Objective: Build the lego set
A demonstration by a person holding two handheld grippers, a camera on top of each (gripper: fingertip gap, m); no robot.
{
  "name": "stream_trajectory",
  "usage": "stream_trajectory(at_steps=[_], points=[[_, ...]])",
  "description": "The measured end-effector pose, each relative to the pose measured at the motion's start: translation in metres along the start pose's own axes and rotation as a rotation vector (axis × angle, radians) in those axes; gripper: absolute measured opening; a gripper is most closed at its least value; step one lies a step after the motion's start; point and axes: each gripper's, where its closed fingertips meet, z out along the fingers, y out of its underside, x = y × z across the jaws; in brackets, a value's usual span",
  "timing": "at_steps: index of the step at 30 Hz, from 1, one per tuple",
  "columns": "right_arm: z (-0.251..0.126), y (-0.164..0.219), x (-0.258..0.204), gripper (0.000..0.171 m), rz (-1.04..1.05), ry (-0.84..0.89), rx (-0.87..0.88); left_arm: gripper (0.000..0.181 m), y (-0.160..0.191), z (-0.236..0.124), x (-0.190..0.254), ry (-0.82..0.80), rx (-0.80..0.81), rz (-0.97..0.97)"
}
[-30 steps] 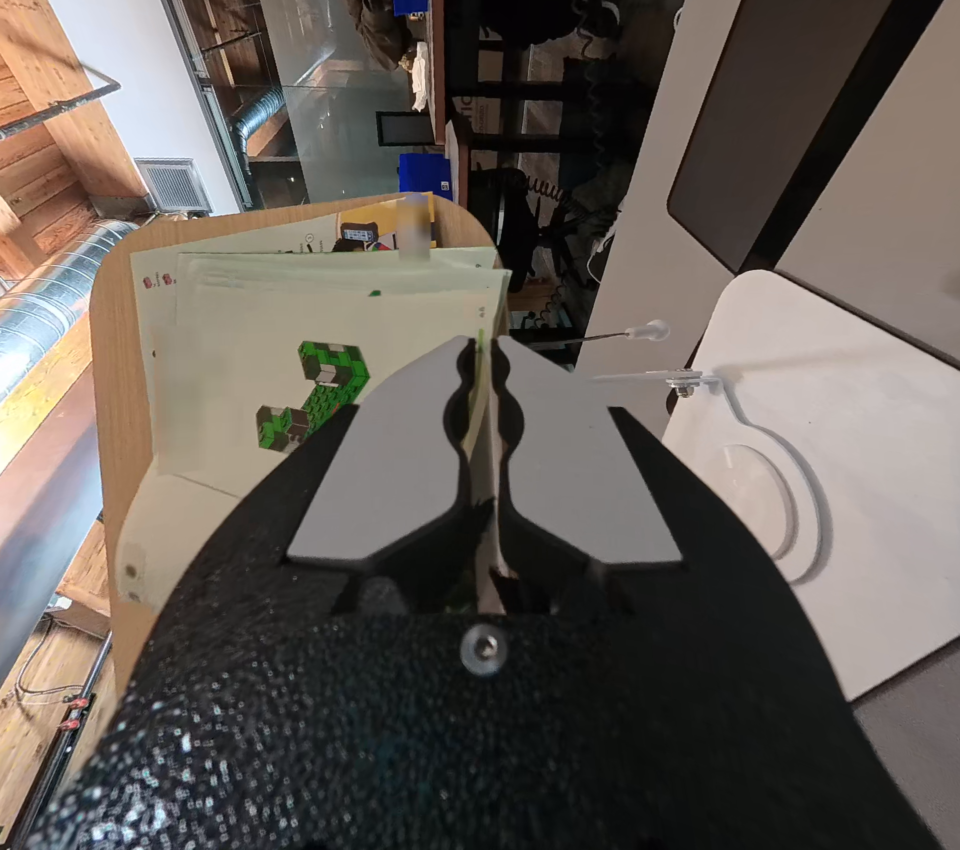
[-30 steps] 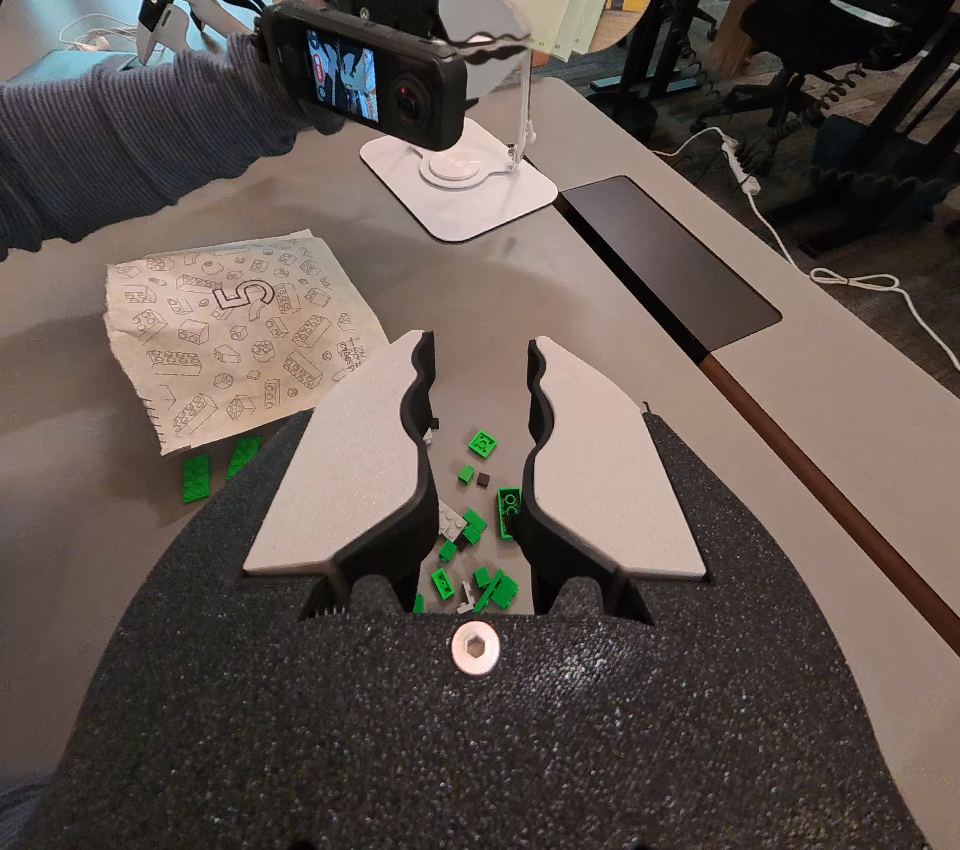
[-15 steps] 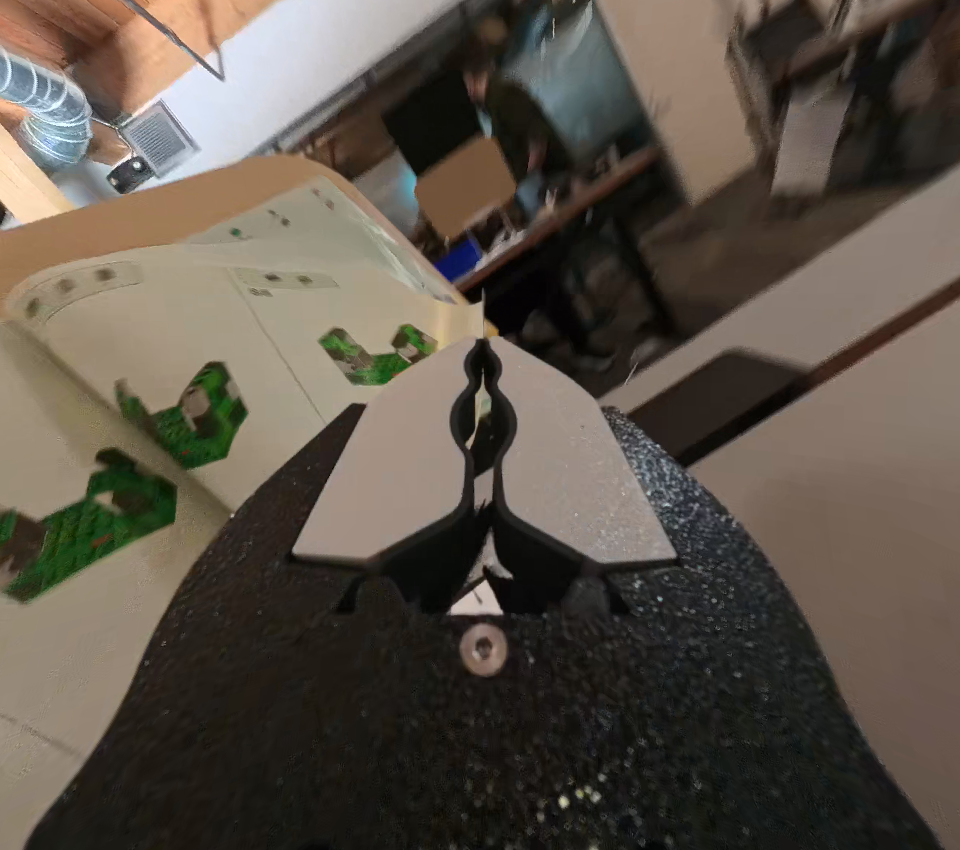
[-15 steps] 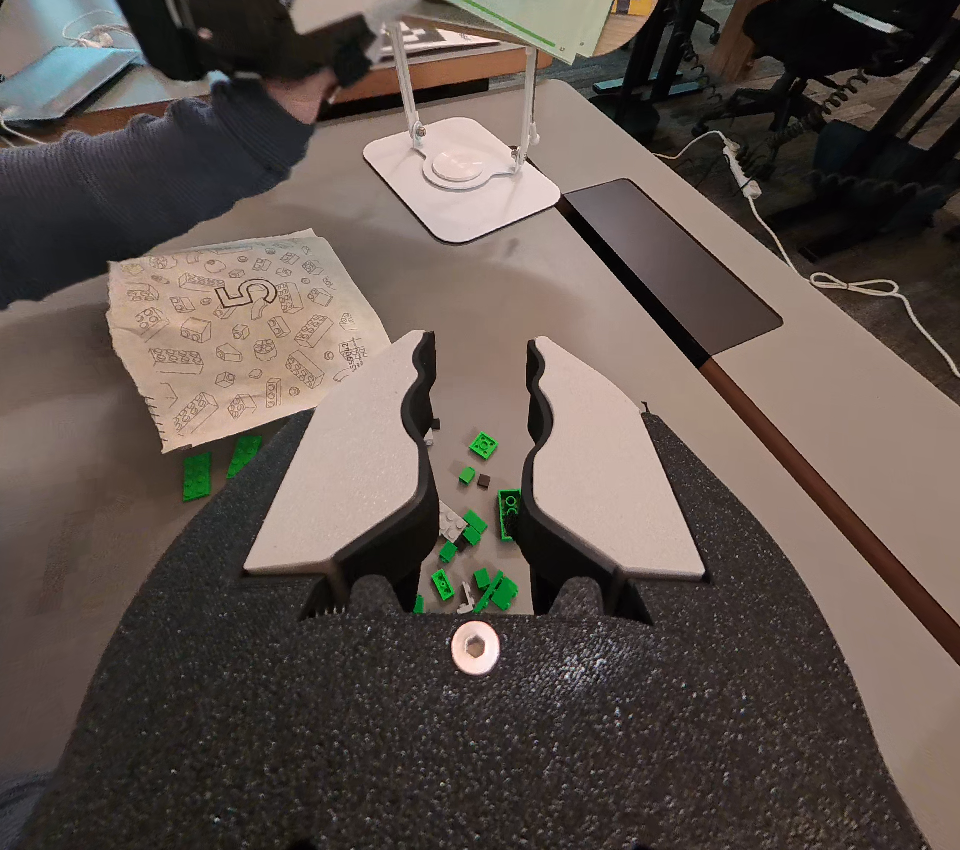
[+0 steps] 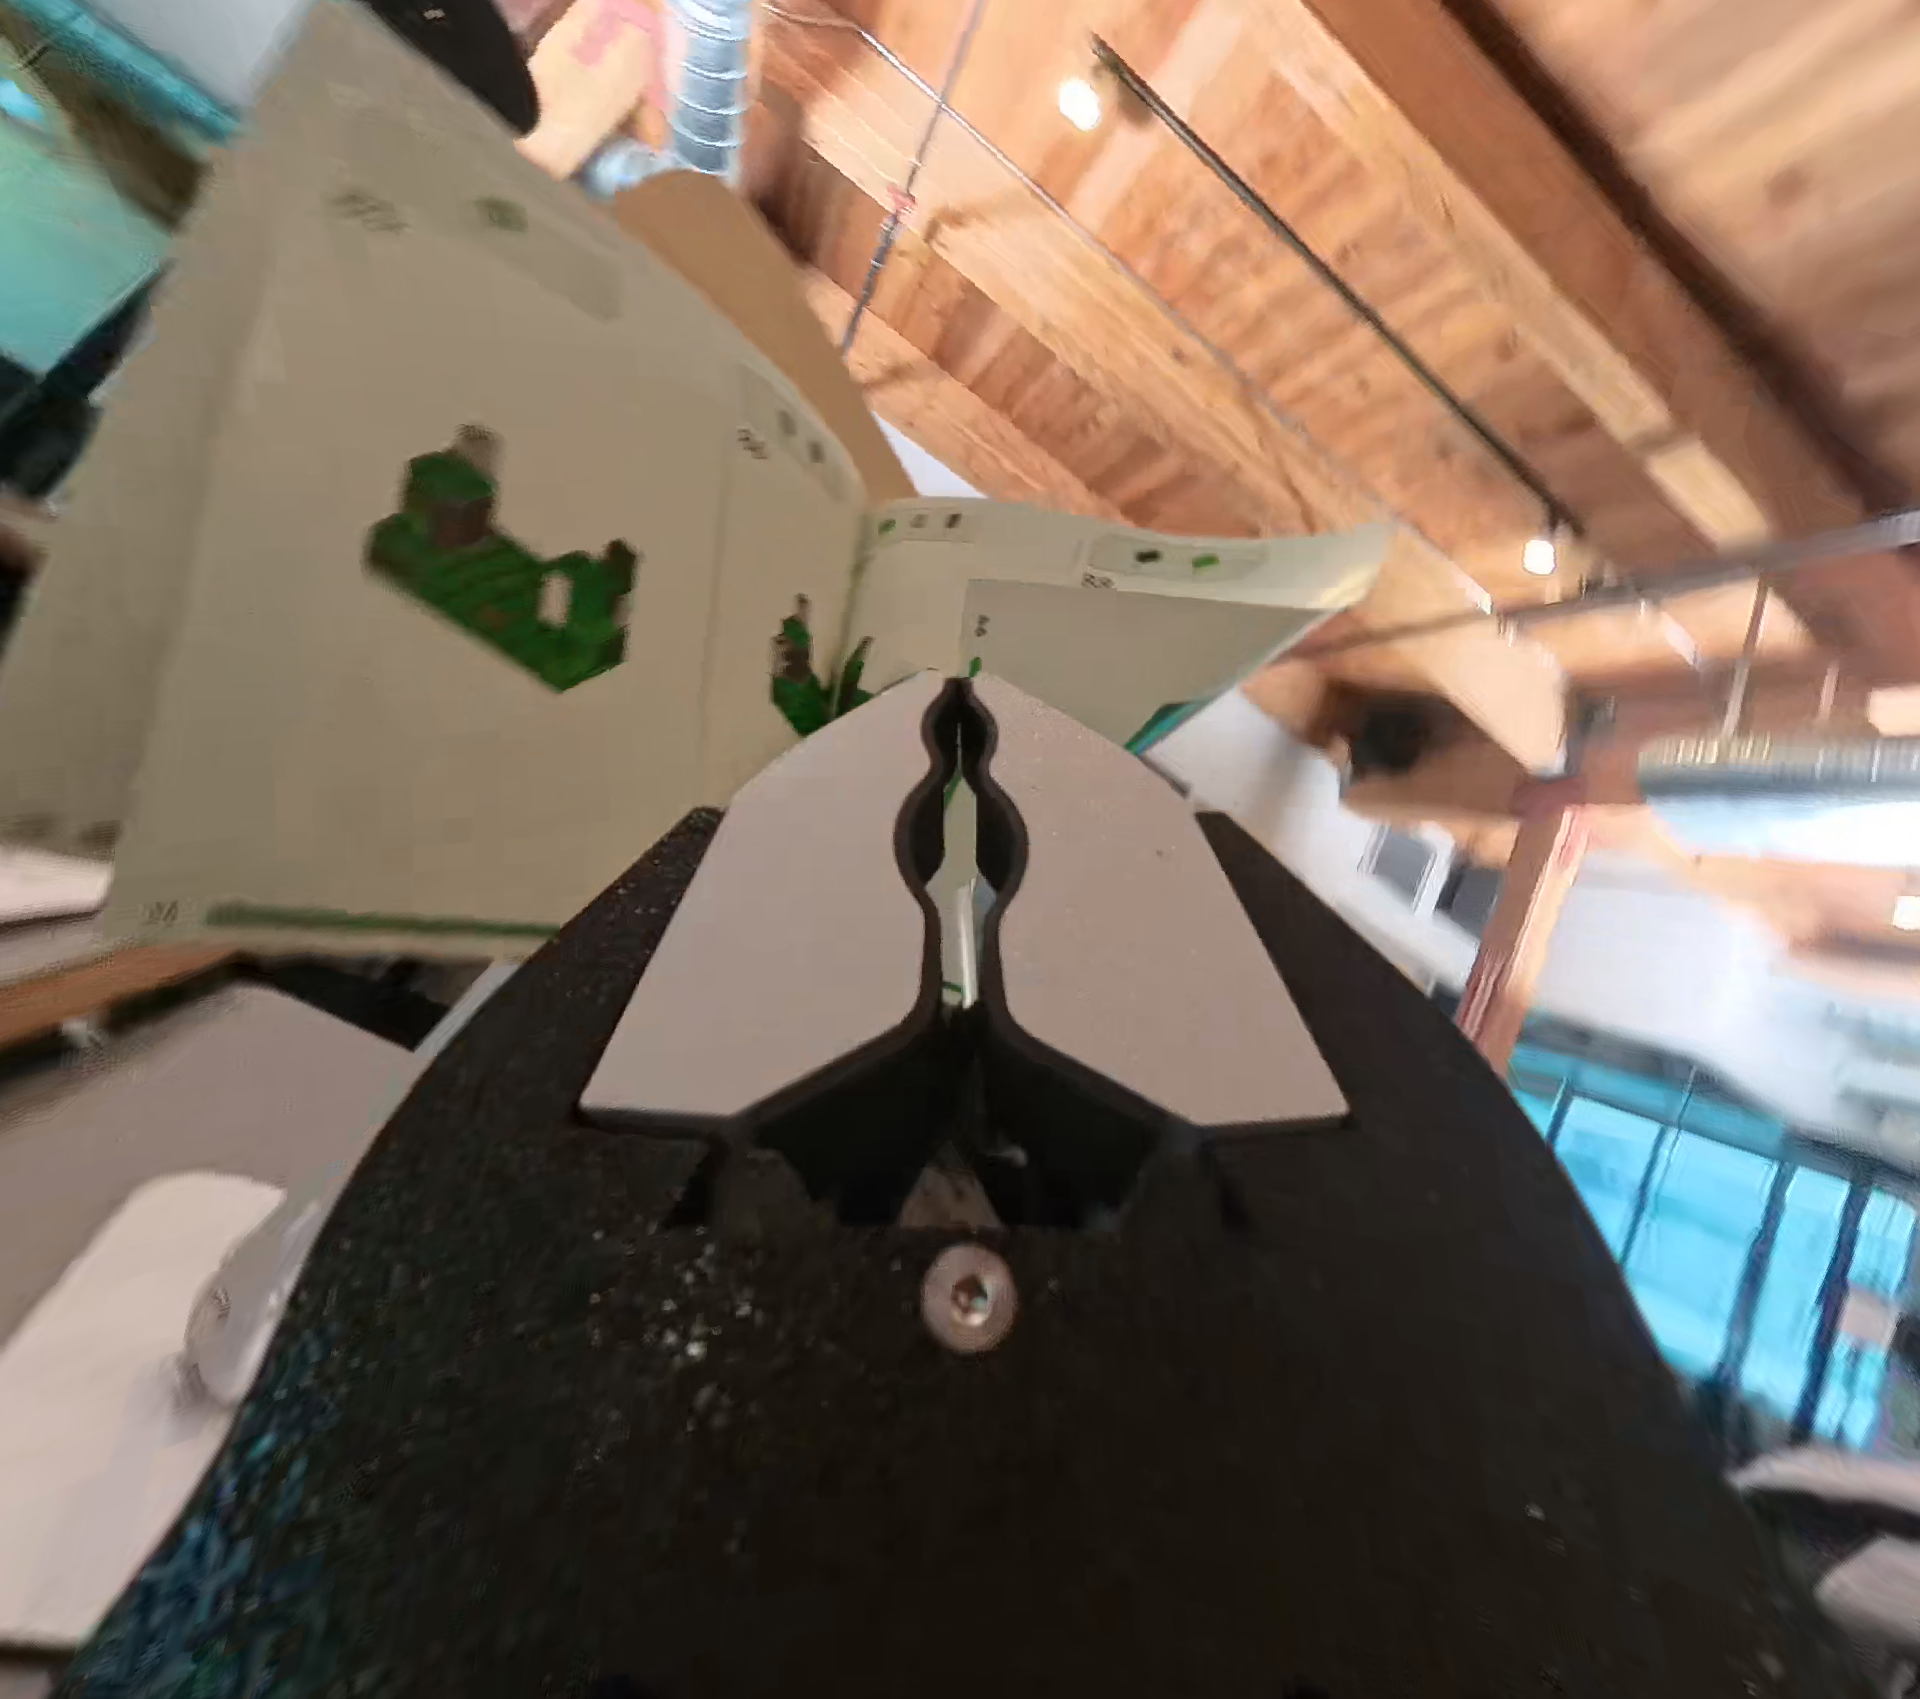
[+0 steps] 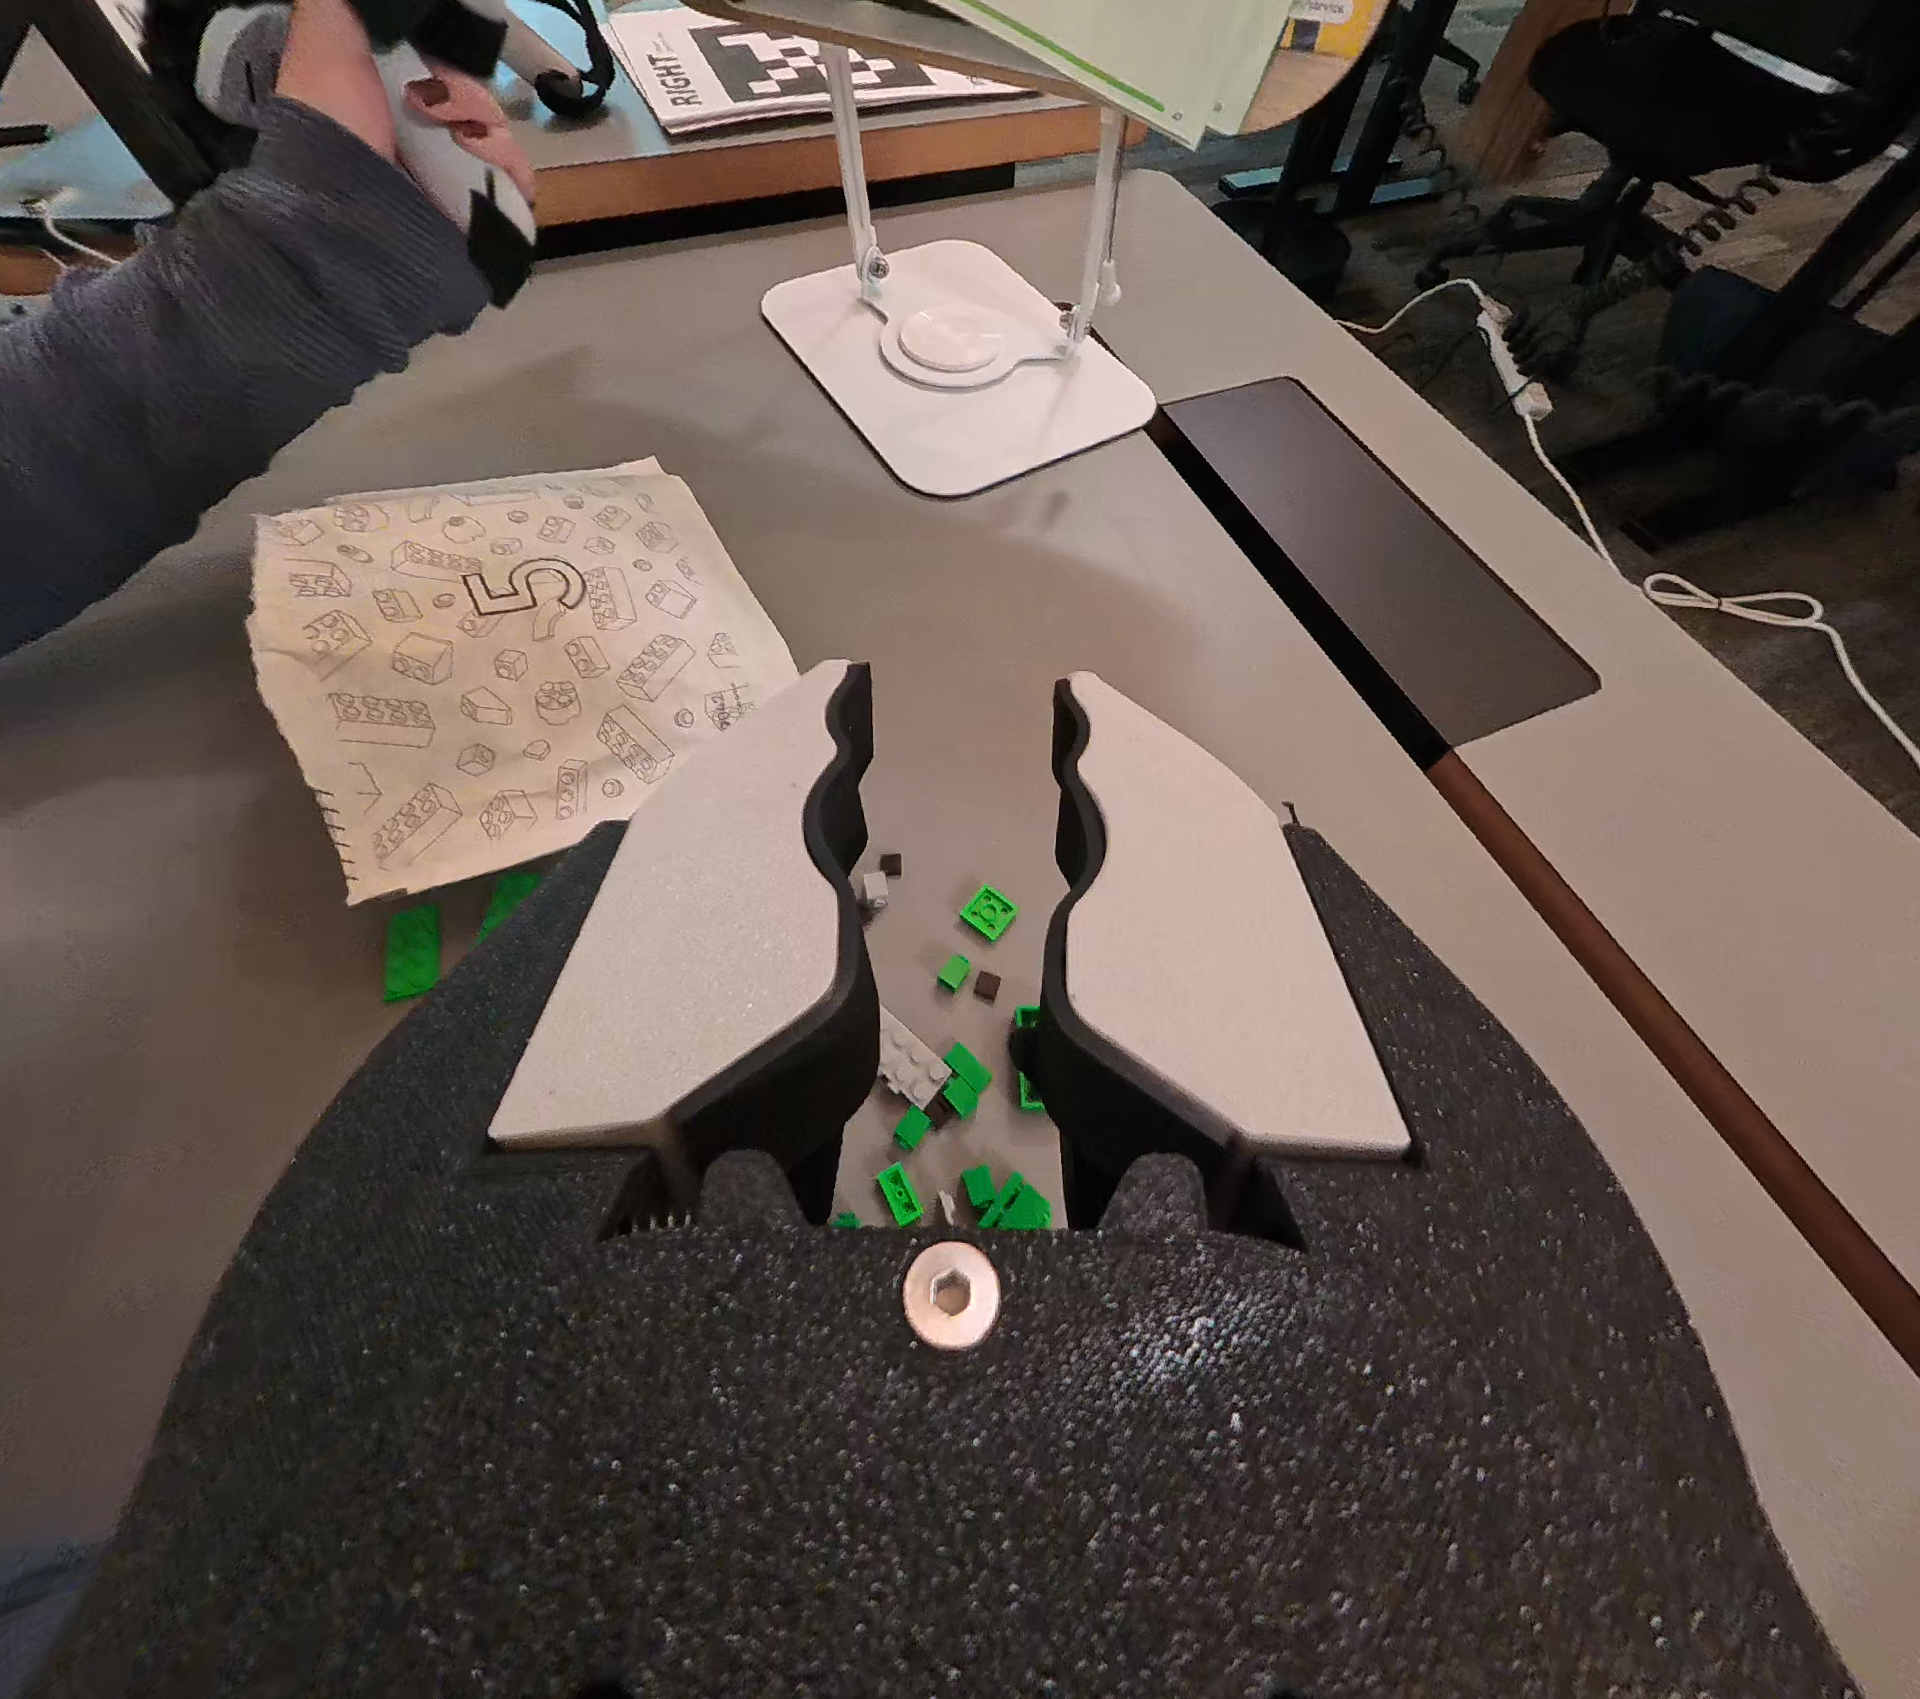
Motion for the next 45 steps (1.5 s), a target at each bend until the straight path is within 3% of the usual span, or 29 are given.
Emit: stream_trajectory(at_steps=[5, 9, 14, 18, 21, 24, 29, 33, 35, 37, 45], points=[[0.002, -0.002, -0.005, 0.032, -0.014, -0.013, -0.001, 0.001, -0.004, -0.024, -0.042, -0.143, 0.11, -0.327], [0.003, -0.004, -0.008, 0.032, -0.023, -0.02, 0.004, 0.017, -0.002, -0.032, -0.065, -0.221, 0.152, -0.457], [0.002, -0.007, -0.01, 0.032, -0.03, -0.026, 0.014, 0.039, 0.002, -0.032, -0.086, -0.253, 0.157, -0.58], [0.003, -0.007, -0.011, 0.032, -0.035, -0.03, 0.016, 0.051, -0.005, -0.04, -0.117, -0.305, 0.25, -0.667], [0.002, -0.007, -0.012, 0.033, -0.041, -0.025, 0.014, 0.059, -0.015, -0.049, -0.123, -0.329, 0.266, -0.64], [0.0, -0.008, -0.009, 0.033, -0.048, -0.007, 0.022, 0.066, -0.027, -0.056, -0.11, -0.331, 0.193, -0.511], [-0.004, -0.009, -0.007, 0.035, -0.046, 0.011, 0.029, 0.075, -0.013, -0.056, -0.05, -0.175, -0.204, -0.232], [-0.005, -0.008, -0.005, 0.036, -0.048, 0.02, 0.025, 0.091, 0.03, -0.079, 0.023, 0.161, -0.633, 0.105], [-0.006, -0.008, -0.004, 0.036, -0.045, 0.024, 0.028, 0.107, 0.063, -0.114, 0.047, 0.327, -0.911, 0.328], [-0.006, -0.008, -0.003, 0.036, -0.041, 0.027, 0.031, 0.113, 0.08, -0.145, 0.057, 0.438, -1.083, 0.539], [-0.005, -0.005, -0.003, 0.037, -0.04, 0.038, 0.007, 0.11, 0.133, -0.201, 0.085, 0.717, -1.329, 1.101]])
